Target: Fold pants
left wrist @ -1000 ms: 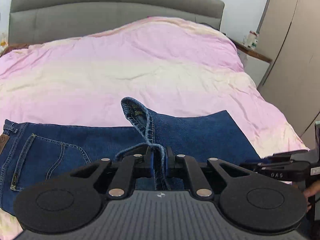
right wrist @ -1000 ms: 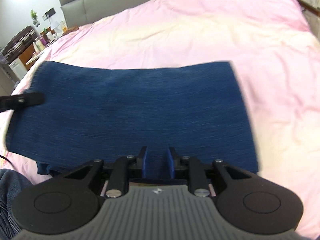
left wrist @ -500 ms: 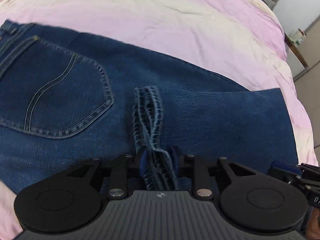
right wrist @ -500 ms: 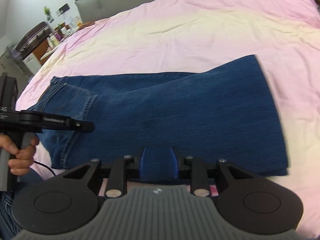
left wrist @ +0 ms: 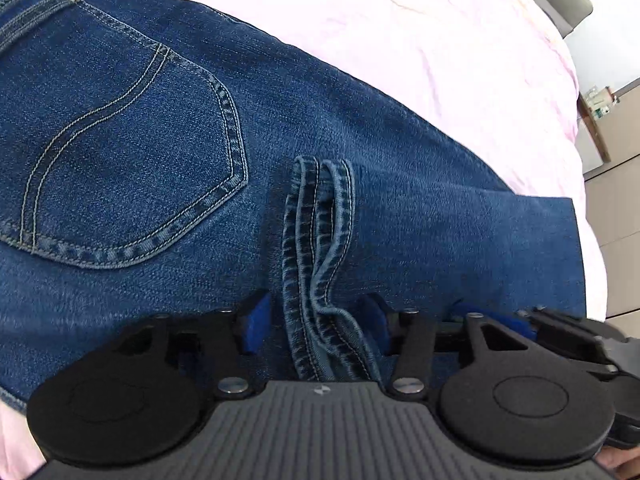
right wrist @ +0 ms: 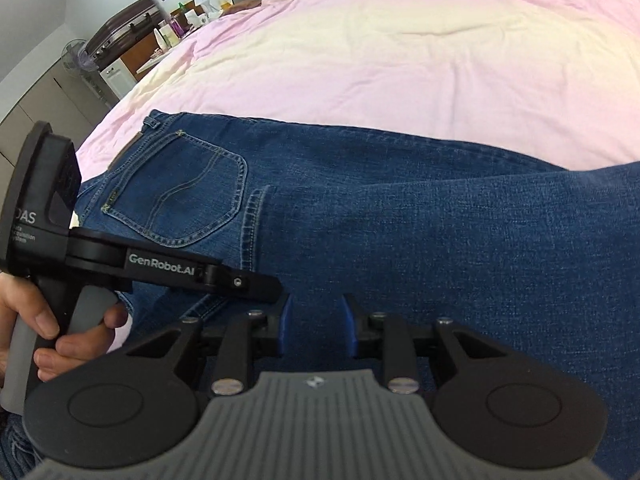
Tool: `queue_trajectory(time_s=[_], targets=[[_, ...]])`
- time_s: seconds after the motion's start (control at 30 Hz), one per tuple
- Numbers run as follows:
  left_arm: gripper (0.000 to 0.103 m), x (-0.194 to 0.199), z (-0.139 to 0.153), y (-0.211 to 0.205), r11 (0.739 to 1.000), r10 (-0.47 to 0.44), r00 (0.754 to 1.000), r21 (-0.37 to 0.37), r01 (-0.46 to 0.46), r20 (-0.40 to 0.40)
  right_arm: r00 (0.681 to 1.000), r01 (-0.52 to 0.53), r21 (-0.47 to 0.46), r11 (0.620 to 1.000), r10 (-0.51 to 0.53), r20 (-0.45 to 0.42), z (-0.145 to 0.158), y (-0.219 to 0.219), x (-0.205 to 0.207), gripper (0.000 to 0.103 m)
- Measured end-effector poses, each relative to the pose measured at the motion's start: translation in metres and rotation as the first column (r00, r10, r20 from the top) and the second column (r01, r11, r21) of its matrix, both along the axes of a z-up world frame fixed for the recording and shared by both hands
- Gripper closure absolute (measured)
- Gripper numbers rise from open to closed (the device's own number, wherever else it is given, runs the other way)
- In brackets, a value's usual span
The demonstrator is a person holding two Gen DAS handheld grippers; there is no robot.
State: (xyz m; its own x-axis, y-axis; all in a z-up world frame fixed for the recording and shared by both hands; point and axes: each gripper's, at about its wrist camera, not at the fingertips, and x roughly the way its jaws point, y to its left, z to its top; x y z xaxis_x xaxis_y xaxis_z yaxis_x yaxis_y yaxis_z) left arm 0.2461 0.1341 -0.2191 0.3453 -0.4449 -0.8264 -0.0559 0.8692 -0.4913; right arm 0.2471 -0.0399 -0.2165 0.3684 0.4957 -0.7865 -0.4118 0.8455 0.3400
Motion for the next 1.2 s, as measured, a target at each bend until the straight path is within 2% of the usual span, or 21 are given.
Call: queue_trajectory(time_s=[0.17, 0.23, 0.27, 0.37, 0.4, 0.53, 0.7, 0.8, 0.87, 1.0, 1.1, 1.2], targets=[[0.061, 0.004, -0.006, 0.010, 0.998, 0.005, 1.000, -0.055, -0.006, -0.003, 0.999, 0.029, 0.044, 0.999, -0.028, -0.036, -0.015, -0.003, 0.010, 0.080], [0.066, 0.004, -0.005, 0.011, 0.997, 0.009, 1.000, -0.074, -0.009, 0.005, 0.999, 0.037, 0.060, 0.998, -0.035, -0.039, -0.018, -0.001, 0.012, 0.080], [0.072, 0.004, -0.004, 0.012, 0.995, 0.011, 1.000, -0.098, -0.011, 0.008, 0.999, 0.037, 0.065, 0.997, -0.035, -0.037, -0.018, -0.001, 0.012, 0.080], [0.073, 0.000, -0.012, 0.026, 0.985, 0.049, 0.999, -0.166, -0.051, -0.017, 0.999, 0.021, 0.084, 0.996, -0.018, -0.027, -0.018, 0.004, 0.010, 0.080], [0.068, 0.001, -0.014, 0.028, 0.984, 0.058, 0.998, -0.168, -0.063, -0.034, 1.000, 0.011, 0.089, 0.996, -0.009, -0.026, -0.018, 0.006, 0.010, 0.080], [0.068, 0.002, -0.011, 0.024, 0.994, 0.034, 0.999, -0.106, -0.038, -0.033, 0.998, -0.039, 0.095, 0.995, 0.043, -0.038, -0.021, 0.020, 0.008, 0.080], [0.066, 0.003, -0.004, 0.004, 1.000, -0.029, 1.000, 0.009, 0.029, -0.004, 0.996, -0.093, 0.005, 0.996, 0.093, 0.001, -0.028, 0.043, 0.005, 0.081], [0.074, -0.003, 0.006, -0.012, 0.992, -0.080, 0.995, 0.100, 0.074, 0.055, 0.998, -0.068, 0.021, 0.997, 0.069, -0.008, -0.031, 0.042, 0.006, 0.085], [0.082, -0.009, 0.016, -0.016, 0.989, -0.089, 0.991, 0.131, 0.075, 0.104, 0.998, -0.053, 0.018, 0.998, 0.053, -0.018, -0.027, 0.040, 0.005, 0.088], [0.087, -0.025, 0.042, -0.020, 0.987, -0.086, 0.977, 0.149, 0.057, 0.195, 1.000, -0.010, -0.028, 1.000, 0.011, 0.026, -0.006, 0.018, -0.006, 0.086], [0.088, -0.040, 0.066, -0.018, 0.989, -0.076, 0.962, 0.142, 0.039, 0.263, 0.996, 0.066, -0.072, 0.995, -0.062, 0.060, 0.011, -0.018, -0.017, 0.085], [0.090, -0.053, 0.090, -0.019, 0.984, -0.086, 0.946, 0.174, 0.032, 0.311, 0.990, 0.128, -0.103, 0.986, -0.121, 0.071, 0.024, -0.056, -0.027, 0.085]])
